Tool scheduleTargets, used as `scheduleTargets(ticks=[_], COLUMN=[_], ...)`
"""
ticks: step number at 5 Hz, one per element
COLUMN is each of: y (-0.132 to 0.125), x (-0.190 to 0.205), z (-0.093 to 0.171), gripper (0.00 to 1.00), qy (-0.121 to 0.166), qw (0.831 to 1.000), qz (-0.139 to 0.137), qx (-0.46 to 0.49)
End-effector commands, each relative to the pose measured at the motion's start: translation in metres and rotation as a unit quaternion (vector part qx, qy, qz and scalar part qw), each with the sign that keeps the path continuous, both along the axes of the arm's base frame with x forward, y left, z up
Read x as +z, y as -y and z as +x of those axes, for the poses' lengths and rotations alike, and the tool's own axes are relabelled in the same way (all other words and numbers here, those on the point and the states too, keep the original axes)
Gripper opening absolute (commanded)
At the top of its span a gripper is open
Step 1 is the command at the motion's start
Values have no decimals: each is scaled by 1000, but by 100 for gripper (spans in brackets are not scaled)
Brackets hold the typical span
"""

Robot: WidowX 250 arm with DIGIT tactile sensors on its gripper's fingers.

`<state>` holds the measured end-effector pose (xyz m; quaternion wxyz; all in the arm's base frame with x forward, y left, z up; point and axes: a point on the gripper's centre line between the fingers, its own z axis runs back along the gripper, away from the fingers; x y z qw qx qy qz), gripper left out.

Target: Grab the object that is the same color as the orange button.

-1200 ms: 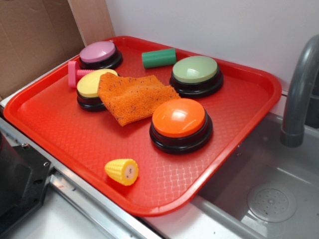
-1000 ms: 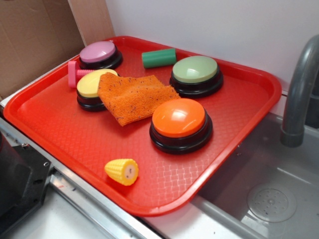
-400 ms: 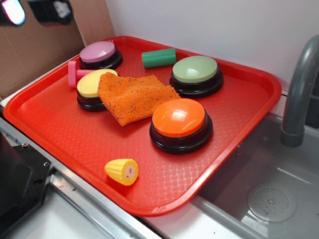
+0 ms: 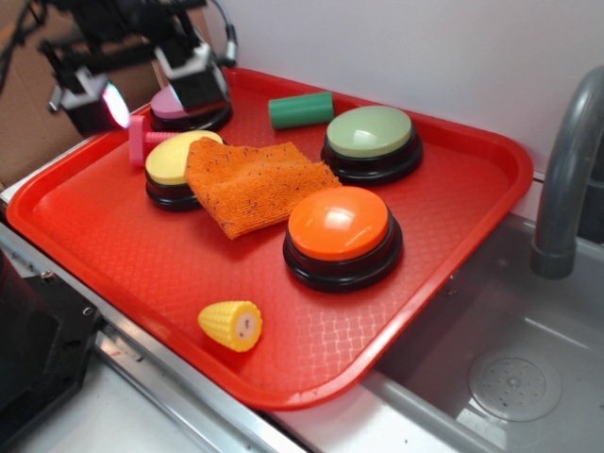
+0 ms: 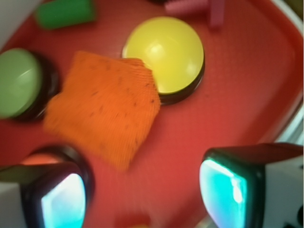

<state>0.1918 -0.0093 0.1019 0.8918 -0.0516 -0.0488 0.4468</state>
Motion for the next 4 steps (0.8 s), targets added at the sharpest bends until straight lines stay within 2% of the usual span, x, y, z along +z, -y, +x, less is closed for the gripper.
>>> scheduleTargets(ticks=[1, 2, 3, 4], y=[0, -4, -5, -7], x=[-52, -70, -75, -74], z=[24, 29, 31, 32], gripper=[100, 100, 100, 0], qy=[39, 58, 62, 73], qw=[994, 993, 992, 994], qz=[11, -13, -10, -17], qx=[97, 106, 105, 78])
